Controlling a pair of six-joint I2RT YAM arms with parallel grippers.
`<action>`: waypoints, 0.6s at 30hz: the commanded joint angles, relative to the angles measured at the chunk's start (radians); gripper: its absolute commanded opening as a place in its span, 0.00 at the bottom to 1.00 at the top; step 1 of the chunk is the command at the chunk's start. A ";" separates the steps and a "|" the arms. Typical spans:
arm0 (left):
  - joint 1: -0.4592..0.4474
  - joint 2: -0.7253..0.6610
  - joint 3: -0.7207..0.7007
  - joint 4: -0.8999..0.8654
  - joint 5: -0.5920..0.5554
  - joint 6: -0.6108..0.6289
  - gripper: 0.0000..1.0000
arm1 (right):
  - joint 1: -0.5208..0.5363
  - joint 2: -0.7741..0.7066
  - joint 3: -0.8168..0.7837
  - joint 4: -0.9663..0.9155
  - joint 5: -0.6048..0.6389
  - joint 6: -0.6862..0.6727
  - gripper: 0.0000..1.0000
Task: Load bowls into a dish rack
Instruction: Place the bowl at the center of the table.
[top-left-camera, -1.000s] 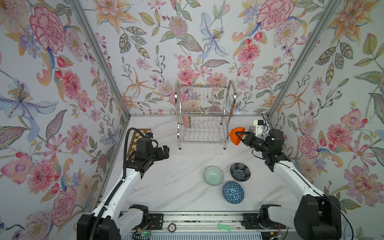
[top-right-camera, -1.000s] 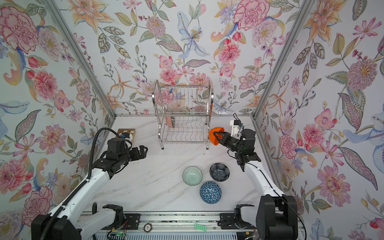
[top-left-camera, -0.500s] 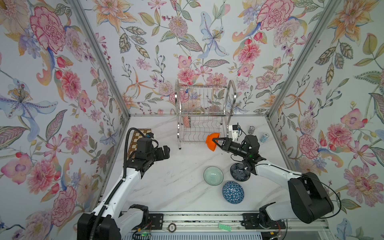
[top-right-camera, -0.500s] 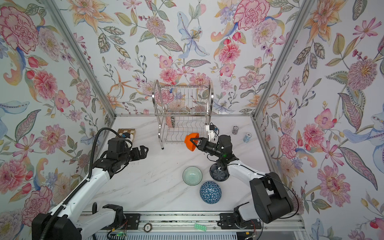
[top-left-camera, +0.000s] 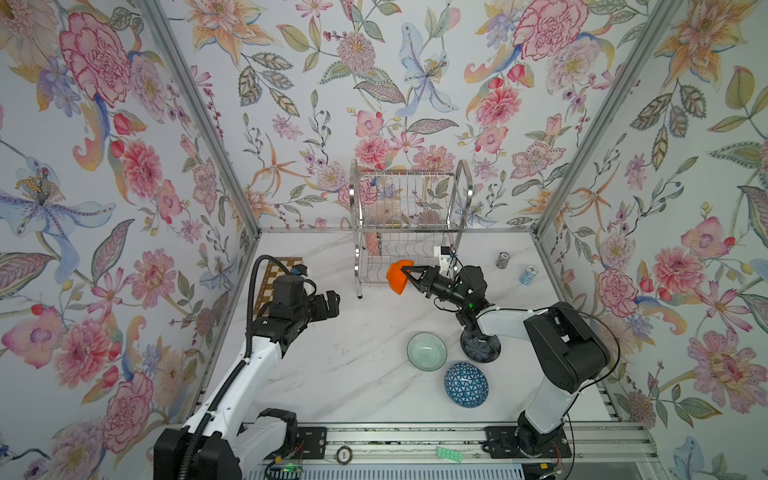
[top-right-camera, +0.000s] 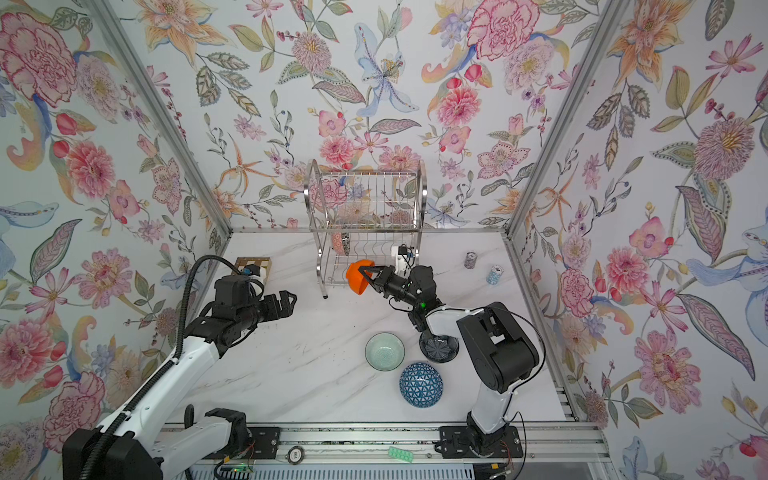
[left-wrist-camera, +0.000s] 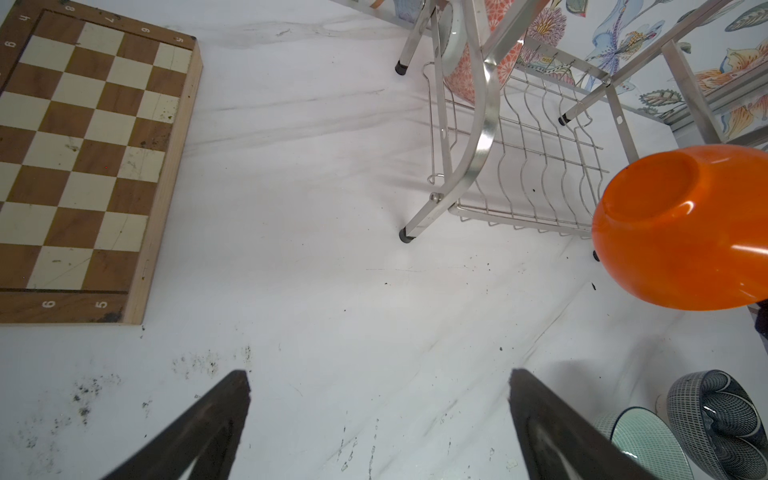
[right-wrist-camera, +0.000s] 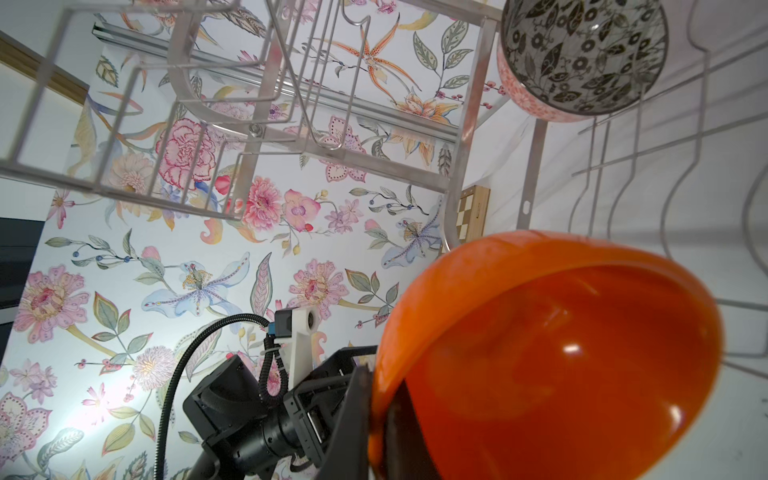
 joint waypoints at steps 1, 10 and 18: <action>-0.007 -0.015 -0.008 0.011 0.009 0.009 0.99 | -0.004 0.034 0.079 0.005 -0.047 0.051 0.00; -0.010 -0.018 -0.009 0.009 0.008 0.009 0.99 | -0.020 0.169 0.212 -0.013 -0.091 0.113 0.00; -0.010 -0.014 -0.010 0.008 0.009 0.010 0.99 | -0.048 0.228 0.293 -0.108 -0.119 0.093 0.00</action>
